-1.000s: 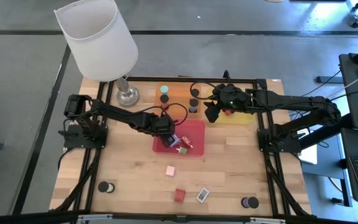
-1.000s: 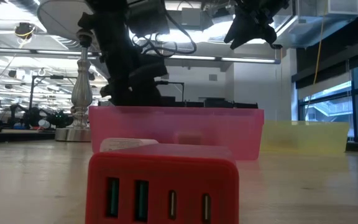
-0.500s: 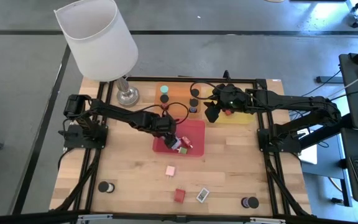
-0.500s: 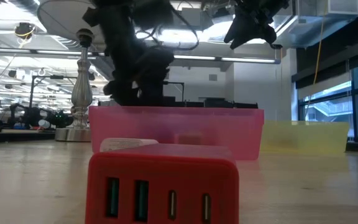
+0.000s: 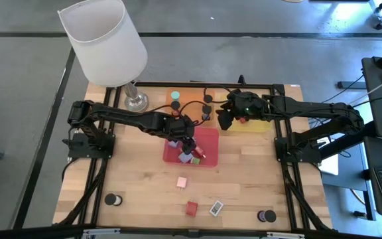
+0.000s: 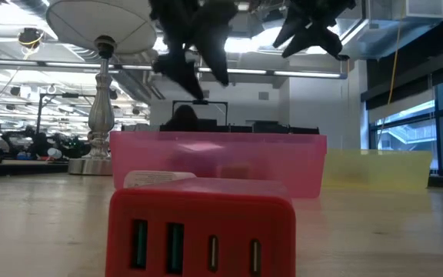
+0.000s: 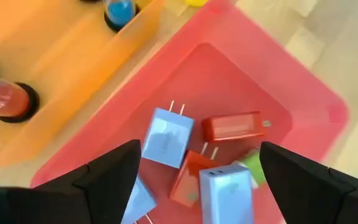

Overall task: Pick & Place Office items
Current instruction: Put the white digital clock into the yellow bin

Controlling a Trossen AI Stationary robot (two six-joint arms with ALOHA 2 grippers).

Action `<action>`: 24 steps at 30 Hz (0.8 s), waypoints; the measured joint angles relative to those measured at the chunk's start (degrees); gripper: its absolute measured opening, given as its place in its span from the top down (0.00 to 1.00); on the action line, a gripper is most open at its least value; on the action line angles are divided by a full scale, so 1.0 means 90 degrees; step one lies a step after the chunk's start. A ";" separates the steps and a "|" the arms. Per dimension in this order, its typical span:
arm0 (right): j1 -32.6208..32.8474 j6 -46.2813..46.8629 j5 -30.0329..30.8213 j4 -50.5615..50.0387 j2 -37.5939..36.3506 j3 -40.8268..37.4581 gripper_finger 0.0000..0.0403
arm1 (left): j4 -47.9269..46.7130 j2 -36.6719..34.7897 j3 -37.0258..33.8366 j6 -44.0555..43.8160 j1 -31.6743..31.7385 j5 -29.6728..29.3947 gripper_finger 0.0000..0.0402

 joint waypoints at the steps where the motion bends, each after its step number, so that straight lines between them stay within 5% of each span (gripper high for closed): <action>1: -0.0016 -0.0013 0.0003 0.0099 0.0001 0.0000 0.59 | -0.0130 0.0000 0.0144 0.0003 -0.0039 -0.0048 0.19; 7: -0.0147 -0.0131 -0.0424 0.0801 0.0000 0.0000 0.59 | -0.1058 0.0000 0.1077 0.0100 -0.0324 -0.0438 0.19; 15: 0.0236 -0.1342 -0.4655 0.0804 0.0001 0.0000 0.59 | -0.2741 -0.0431 0.1966 -0.0192 -0.0839 -0.0729 0.19; 17: 0.0693 -0.1751 -0.4682 0.0595 0.0001 0.0000 0.59 | -0.2958 -0.0706 0.1972 -0.0394 -0.1013 -0.0810 0.19; 24: 0.2060 -0.3118 -0.2895 0.0139 0.0202 -0.0007 0.55 | -0.3501 -0.1629 0.1977 -0.1618 -0.1870 -0.1585 0.19</action>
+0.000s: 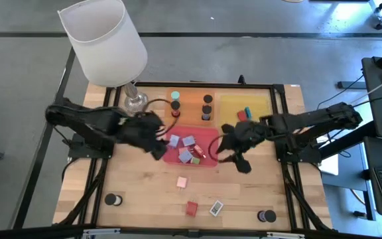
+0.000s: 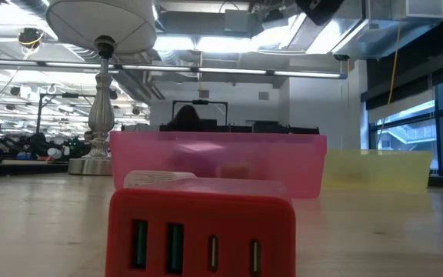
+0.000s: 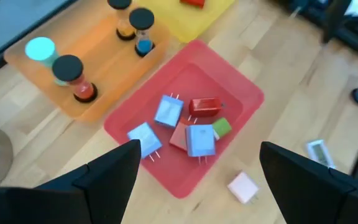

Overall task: Pick & Place Office items
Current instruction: Put the white digital clock into the yellow bin

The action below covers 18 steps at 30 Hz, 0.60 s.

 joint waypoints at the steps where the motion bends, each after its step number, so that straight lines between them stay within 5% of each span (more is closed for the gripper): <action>1: 0.0122 0.0024 0.0017 0.0013 0.0076 -0.0001 0.54 | -0.0066 -0.0110 0.0000 -0.0150 -0.0148 -0.0132 0.19; 10: 0.1028 -0.0251 -0.0232 -0.0013 0.1125 0.0002 0.40 | -0.0216 -0.0788 0.0000 -0.0938 -0.1311 -0.1132 0.19; 18: 0.1577 -0.0813 -0.0010 0.0097 0.2436 0.0002 0.42 | -0.0248 -0.0855 0.0000 -0.0925 -0.1819 -0.1304 0.19</action>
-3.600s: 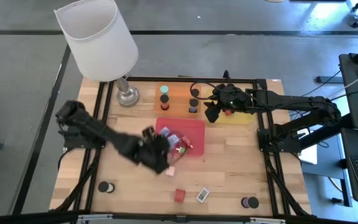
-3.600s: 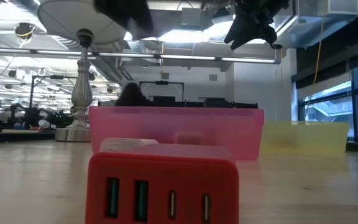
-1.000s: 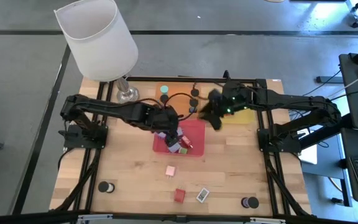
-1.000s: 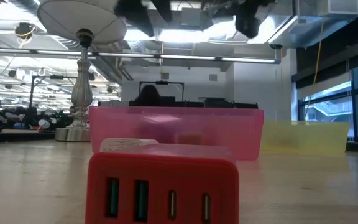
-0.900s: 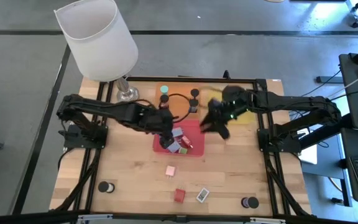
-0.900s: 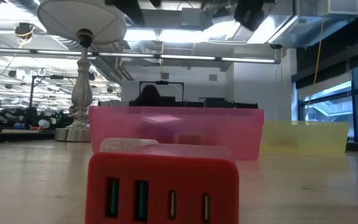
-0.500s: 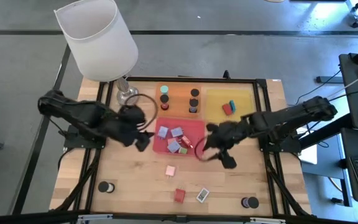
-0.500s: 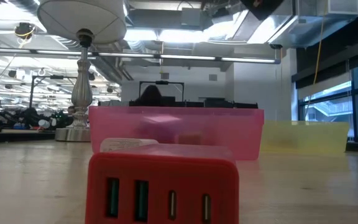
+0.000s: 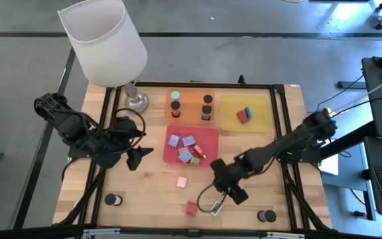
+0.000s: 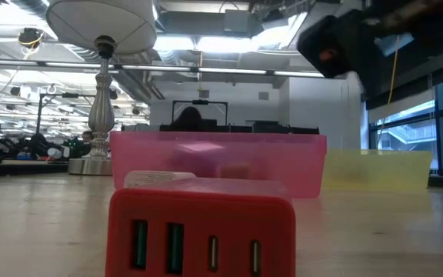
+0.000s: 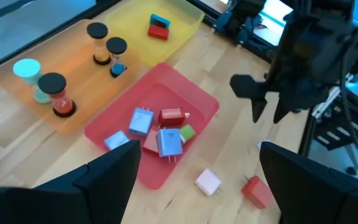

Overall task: Pick & Place Office items
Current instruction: Put the white digital clock into the yellow bin

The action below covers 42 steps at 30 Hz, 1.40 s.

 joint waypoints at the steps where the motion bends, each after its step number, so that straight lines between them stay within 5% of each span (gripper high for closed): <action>1: 0.0078 0.0036 -0.0045 0.0061 0.0123 0.0000 0.42 | -0.0010 0.0000 0.0000 0.0025 -0.0040 0.0000 0.19; 19: 0.0964 -0.0212 0.1112 0.1361 0.1581 0.0007 0.42 | -0.0415 0.0000 0.0000 0.0295 -0.0167 -0.0007 0.19; 30: 0.0958 0.0132 0.0642 0.1557 0.1640 0.0019 0.42 | -0.0409 0.0000 0.0000 0.0283 -0.0167 -0.0016 0.19; 42: 0.0962 0.0474 0.0241 0.1586 0.1642 0.1063 0.42 | -0.0490 0.0000 -0.0002 0.0237 -0.0167 -0.0018 0.19</action>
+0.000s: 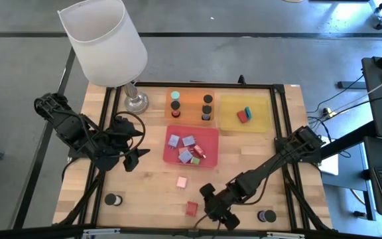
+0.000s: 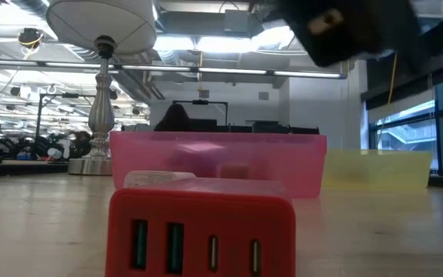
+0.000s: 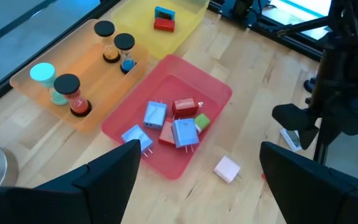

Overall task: Pick & Place Office items
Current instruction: Put the white digital clock into the yellow bin

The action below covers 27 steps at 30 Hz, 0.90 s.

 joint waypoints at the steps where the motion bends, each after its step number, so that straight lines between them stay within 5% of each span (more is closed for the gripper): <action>1: 0.0034 -0.0041 0.0000 -0.0015 0.0000 -0.0058 0.42 | -0.0002 0.0000 0.0000 0.0000 0.0000 0.0000 0.19; 16: 0.0108 -0.0430 0.0000 0.0038 -0.0001 -0.1309 0.42 | -0.0068 0.0000 0.0000 0.0012 0.0000 0.0002 0.19; 27: 0.0106 -0.0131 0.0026 0.0614 0.0002 -0.1449 0.45 | -0.0068 0.0000 0.0000 0.0017 0.0001 -0.0114 0.19</action>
